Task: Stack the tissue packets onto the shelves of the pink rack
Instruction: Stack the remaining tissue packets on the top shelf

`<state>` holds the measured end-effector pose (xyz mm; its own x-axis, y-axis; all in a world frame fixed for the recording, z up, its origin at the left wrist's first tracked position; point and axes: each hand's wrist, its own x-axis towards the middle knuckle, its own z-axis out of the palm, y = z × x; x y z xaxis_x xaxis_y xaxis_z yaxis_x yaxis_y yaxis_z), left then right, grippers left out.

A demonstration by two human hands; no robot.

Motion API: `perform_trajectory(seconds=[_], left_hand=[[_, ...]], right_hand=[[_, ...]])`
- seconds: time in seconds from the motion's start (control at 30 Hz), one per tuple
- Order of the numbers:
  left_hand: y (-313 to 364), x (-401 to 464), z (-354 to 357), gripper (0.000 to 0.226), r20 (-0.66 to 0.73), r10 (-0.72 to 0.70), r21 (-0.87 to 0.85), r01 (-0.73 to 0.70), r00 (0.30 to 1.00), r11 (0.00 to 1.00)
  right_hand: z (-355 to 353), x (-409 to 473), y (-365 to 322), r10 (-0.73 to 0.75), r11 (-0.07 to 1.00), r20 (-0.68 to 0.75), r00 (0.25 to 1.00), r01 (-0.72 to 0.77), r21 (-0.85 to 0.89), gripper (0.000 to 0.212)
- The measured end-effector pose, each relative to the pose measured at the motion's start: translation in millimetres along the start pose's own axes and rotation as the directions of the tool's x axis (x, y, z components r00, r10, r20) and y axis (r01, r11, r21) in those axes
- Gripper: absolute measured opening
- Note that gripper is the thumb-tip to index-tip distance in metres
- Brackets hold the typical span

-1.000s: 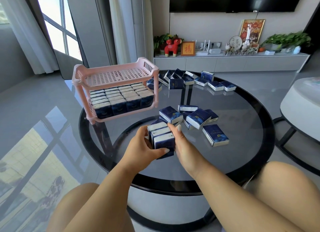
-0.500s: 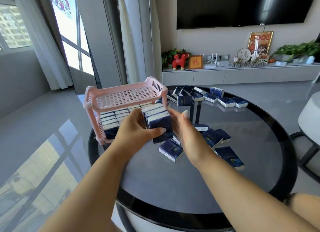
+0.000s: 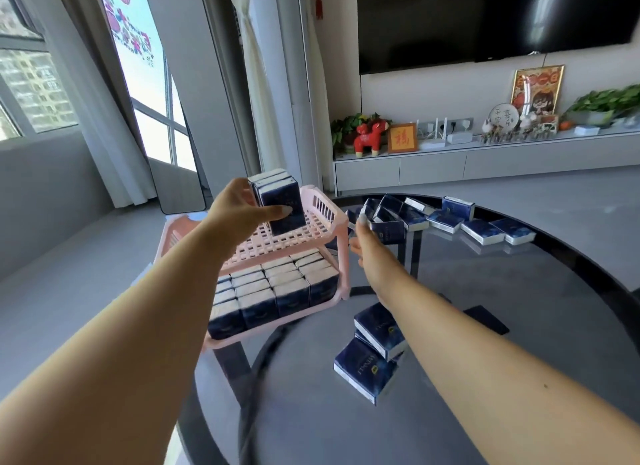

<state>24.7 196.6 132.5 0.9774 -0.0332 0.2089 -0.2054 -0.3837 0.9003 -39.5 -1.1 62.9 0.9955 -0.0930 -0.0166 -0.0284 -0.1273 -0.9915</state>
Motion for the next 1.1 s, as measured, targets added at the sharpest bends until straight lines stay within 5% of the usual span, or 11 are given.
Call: perform_trajectory(seconds=[0.07,0.17,0.33,0.77,1.0,1.1], left_hand=[[-5.8,12.2,4.9,0.057,0.018,-0.013,-0.006,0.013,1.000,1.000],[-16.0,28.6,9.0,0.056,0.049,-0.033,0.017,0.033,0.998,0.999],[-26.2,49.4,9.4,0.063,0.128,-0.065,0.036,0.061,0.990,0.997],[-33.9,64.1,11.6,0.040,0.248,-0.068,0.073,0.051,0.966,0.996],[-42.9,67.7,13.8,0.110,0.276,-0.055,0.106,0.026,0.959,0.994],[-31.3,57.7,14.5,0.114,0.265,-0.064,0.099,0.039,0.962,0.994]], right_hand=[[4.0,3.3,3.2,0.019,1.000,0.059,0.998,-0.019,0.007,0.095],[3.9,4.7,10.5,0.009,0.997,0.093,0.996,-0.016,0.076,0.074],[2.3,11.3,22.0,0.053,0.998,0.088,0.995,-0.056,0.030,0.110],[-0.2,17.5,29.9,0.052,0.999,0.079,0.996,-0.053,0.007,0.112],[-0.9,14.0,27.2,0.044,0.999,0.058,0.997,-0.044,0.007,0.095],[0.0,14.4,27.3,0.051,0.999,0.053,0.997,-0.051,-0.006,0.106]])
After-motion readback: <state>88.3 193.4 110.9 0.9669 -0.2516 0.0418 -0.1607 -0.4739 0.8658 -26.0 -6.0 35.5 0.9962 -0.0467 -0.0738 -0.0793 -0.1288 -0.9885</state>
